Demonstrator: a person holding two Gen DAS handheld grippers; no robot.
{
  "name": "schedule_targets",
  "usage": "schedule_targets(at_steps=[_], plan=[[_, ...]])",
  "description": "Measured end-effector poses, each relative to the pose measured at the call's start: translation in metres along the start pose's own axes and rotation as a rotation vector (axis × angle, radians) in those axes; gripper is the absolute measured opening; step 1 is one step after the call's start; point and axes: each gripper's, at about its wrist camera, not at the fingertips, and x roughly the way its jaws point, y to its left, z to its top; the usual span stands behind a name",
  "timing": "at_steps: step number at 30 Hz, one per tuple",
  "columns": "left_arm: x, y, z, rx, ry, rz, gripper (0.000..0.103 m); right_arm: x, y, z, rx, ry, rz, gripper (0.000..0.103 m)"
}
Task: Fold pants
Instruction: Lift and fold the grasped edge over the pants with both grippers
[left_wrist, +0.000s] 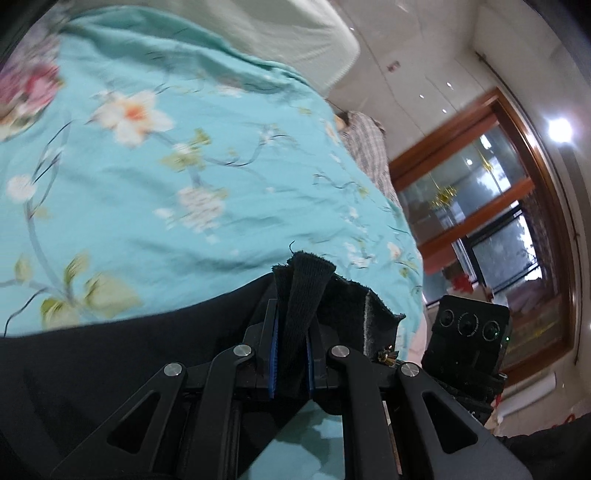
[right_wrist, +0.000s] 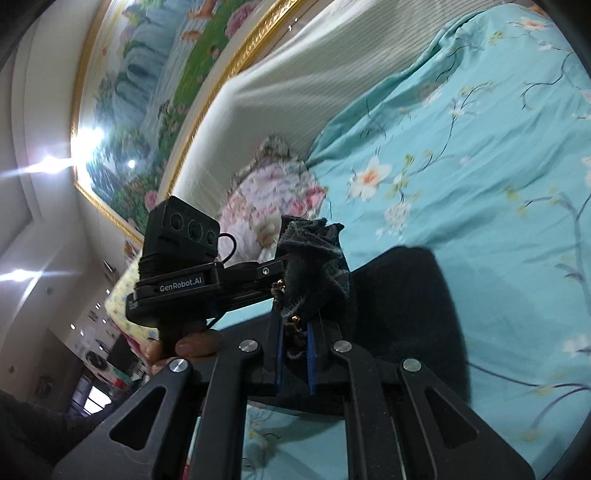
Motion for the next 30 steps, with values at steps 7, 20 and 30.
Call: schedule_targets(at_steps=[7,20,30], plan=[[-0.005,0.038,-0.02,-0.083,-0.013,0.02,0.011,0.035,0.008,-0.018,-0.06,0.069,-0.054,0.014],[-0.036,0.063,-0.051,-0.172,-0.071,0.101,0.012,0.061,0.017,-0.032,-0.11,0.155,-0.072,0.037],[-0.082,0.08,-0.081,-0.253,-0.169,0.207,0.017,0.079,0.043,-0.048,-0.167,0.227,-0.023,0.053]])
